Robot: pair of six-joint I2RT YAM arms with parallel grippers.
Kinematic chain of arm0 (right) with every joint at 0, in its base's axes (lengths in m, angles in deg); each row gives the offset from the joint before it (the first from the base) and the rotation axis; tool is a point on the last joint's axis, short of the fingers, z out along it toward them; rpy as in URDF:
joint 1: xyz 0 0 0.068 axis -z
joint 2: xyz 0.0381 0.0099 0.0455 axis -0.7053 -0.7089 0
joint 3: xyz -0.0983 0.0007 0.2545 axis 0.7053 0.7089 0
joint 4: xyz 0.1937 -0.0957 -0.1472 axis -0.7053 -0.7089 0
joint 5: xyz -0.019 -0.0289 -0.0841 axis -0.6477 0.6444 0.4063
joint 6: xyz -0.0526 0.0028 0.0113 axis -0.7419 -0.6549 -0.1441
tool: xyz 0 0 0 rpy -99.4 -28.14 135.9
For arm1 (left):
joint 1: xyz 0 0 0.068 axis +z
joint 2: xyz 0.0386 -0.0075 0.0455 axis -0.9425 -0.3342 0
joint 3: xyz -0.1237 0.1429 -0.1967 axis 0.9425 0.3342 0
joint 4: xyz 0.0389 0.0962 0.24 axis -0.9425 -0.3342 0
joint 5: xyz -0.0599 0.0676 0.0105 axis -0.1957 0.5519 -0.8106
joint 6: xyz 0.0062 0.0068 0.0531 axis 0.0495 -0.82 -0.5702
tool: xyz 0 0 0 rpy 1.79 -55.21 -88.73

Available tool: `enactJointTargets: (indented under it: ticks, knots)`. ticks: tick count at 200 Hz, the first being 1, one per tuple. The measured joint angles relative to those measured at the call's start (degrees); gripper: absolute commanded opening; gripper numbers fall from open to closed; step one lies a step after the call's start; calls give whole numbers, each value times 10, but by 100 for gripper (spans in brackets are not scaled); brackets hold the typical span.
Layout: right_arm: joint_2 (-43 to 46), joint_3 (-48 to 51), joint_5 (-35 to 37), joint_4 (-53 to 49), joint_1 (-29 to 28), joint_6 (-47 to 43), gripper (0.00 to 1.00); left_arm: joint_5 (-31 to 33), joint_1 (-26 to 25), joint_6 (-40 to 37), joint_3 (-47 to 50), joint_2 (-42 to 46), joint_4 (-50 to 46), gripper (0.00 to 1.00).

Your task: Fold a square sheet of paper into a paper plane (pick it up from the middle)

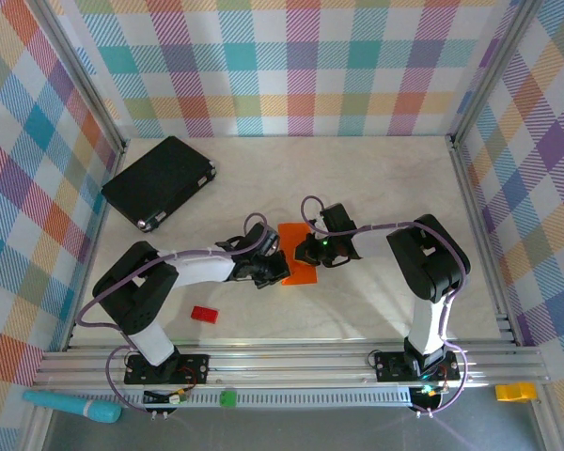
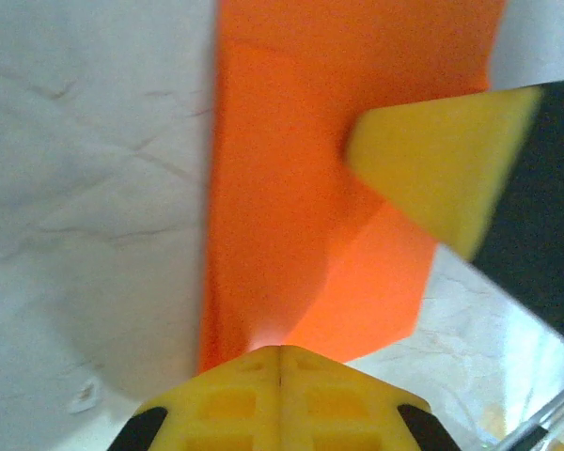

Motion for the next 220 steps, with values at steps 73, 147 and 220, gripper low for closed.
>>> enactJointTargets:
  ticks: [73,147,220]
  knots:
    - [-1,-2,-2,0,0,0,1,-6,-14,-8,-7,-12,-10,1]
    - [-4,-4,-6,-2,2,0,1,23,-14,-57,-36,-21,-89,1]
    - [-6,-7,-10,-7,3,0,1,31,-14,-69,-38,-22,-105,0]
